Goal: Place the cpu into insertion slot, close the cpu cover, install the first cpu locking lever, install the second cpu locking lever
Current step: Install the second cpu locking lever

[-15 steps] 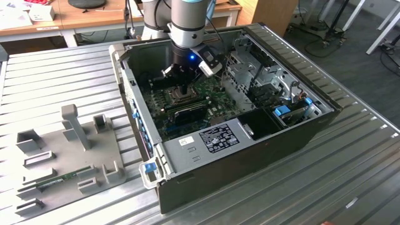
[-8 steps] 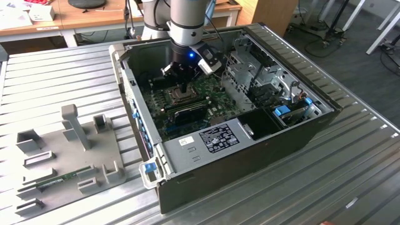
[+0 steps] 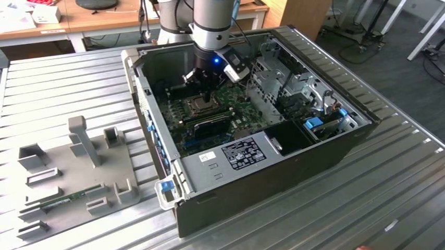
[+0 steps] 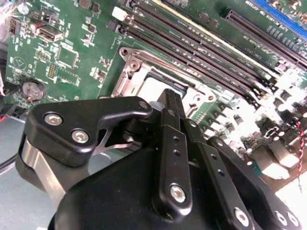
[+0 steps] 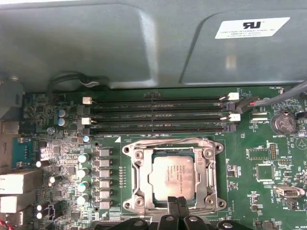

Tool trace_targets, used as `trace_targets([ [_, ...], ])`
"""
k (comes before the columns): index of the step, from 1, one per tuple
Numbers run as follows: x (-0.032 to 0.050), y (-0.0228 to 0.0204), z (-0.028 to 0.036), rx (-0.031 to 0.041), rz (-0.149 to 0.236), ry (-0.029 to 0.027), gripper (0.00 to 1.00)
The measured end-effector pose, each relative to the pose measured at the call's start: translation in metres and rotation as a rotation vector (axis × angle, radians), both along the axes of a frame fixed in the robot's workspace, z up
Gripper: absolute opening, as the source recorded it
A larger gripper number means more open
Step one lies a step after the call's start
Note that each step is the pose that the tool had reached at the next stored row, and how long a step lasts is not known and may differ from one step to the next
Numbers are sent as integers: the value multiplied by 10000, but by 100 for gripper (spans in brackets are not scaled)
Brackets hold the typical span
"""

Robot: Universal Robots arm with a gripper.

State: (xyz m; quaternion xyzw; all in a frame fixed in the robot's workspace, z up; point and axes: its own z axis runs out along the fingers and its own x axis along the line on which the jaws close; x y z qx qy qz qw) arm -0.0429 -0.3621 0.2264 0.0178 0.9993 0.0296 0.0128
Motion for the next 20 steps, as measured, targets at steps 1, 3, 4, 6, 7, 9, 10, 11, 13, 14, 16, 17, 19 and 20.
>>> trace_targets([
  [1,1,1,0,-1,1,0,10],
  [3,1,3,5,-3,2,1,10],
  [4,1,5,10,-2,2,1,10],
  [6,1,8,35,-1,1,0,10],
  [7,0,12,53,0,0,0,10],
  [9,1,17,102,-2,1,1,10],
  [10,1,18,126,-1,2,0,10],
  [11,1,20,150,0,2,0,10],
  [13,1,23,195,-1,1,0,10],
  [14,1,23,219,1,1,0,10],
  [16,1,23,258,-2,1,1,10],
  [17,1,23,265,-2,1,1,10],
  [19,1,23,265,1,1,0,10],
  [20,1,23,265,0,1,0,10],
])
